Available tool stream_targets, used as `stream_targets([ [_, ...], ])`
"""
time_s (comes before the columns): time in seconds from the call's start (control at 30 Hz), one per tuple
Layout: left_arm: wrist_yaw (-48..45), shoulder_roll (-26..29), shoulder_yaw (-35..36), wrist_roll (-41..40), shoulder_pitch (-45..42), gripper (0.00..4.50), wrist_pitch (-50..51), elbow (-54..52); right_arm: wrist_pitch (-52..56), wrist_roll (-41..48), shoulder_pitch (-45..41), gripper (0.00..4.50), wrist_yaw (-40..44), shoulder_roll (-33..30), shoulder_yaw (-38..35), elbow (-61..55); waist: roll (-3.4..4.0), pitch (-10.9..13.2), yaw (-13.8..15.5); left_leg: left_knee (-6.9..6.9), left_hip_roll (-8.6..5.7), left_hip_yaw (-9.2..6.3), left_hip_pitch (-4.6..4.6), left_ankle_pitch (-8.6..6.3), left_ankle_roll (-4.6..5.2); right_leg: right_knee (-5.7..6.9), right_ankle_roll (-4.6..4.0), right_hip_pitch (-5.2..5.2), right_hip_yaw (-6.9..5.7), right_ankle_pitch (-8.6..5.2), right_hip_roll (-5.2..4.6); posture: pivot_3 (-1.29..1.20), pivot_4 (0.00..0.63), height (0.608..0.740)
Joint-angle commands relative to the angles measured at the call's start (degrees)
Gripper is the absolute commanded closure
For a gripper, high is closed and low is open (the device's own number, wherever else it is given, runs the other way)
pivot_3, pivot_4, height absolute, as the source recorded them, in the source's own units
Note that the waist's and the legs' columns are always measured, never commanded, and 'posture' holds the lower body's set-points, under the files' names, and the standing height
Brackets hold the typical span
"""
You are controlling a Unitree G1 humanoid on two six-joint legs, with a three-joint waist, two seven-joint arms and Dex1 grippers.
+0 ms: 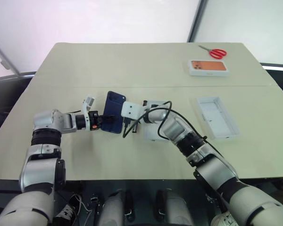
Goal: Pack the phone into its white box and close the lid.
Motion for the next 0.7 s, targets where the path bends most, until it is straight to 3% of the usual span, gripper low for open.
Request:
stream_targets([
  [0.03, 5.16, 0.41, 3.42, -0.06, 1.11, 4.48, -0.42, 2.15, -0.19, 2.77, -0.55, 4.5, 0.62, 0.71, -2.84, -2.12, 0.0, 0.0, -0.03, 0.0, 0.0, 0.0, 0.0, 0.0, 0.0, 0.0, 0.0, 0.0, 0.0, 0.0, 0.0, 0.0, 0.15, 0.738],
  [0.23, 6.53, 0.21, 11.41, -6.15, 2.07, 4.48, 0.51, 0.58, 10.24, 21.31, 1.44, 4.5, 10.16, 3.14, -14.41, -12.63, -0.01, 0.03, -0.28, -0.01, 0.04, -0.03, -0.03, 0.01, 0.0, 0.0, 0.0, -0.02, 0.0, 0.0, 0.03, 0.0, 0.15, 0.738],
  [0.33, 8.55, -1.4, 14.67, -9.3, 3.62, 4.5, 1.09, -5.01, 16.08, 28.27, 3.05, 3.57, 13.7, 0.2, -18.84, -18.55, -0.03, 0.06, -0.15, -0.02, 0.06, -0.04, -0.06, 0.01, 0.0, -0.01, 0.0, -0.04, 0.0, 0.0, 0.04, 0.0, 0.15, 0.738],
  [0.53, 17.79, -4.71, 23.35, -14.14, 3.54, 4.5, 5.43, -7.57, 13.65, 27.89, 11.16, 0.4, 21.72, -12.16, -14.06, -30.34, -0.22, 0.18, 0.49, 0.0, -0.07, -0.12, -0.13, -0.11, -0.05, -0.1, 0.0, -0.04, 0.0, 0.0, -0.21, 0.0, 0.15, 0.738],
  [0.57, 19.07, -5.19, 24.67, -14.96, 3.41, 4.5, 6.57, -7.6, 13.46, 27.98, 12.48, 0.06, 23.19, -14.28, -13.41, -31.93, -0.24, 0.2, 0.42, -0.01, -0.07, -0.11, -0.13, -0.1, -0.05, -0.1, 0.0, -0.04, 0.0, 0.0, -0.23, 0.0, 0.15, 0.738],
  [0.7, 23.36, -7.76, 28.21, -18.04, 3.37, 4.5, 8.59, -11.18, 8.74, 24.82, 17.34, 0.06, 26.18, -22.54, -10.61, -35.67, -0.41, 0.33, 0.27, -0.01, -0.06, -0.11, -0.13, -0.04, 0.05, -0.09, 0.01, -0.07, -0.01, 0.0, -0.22, 0.0, 0.15, 0.738],
])
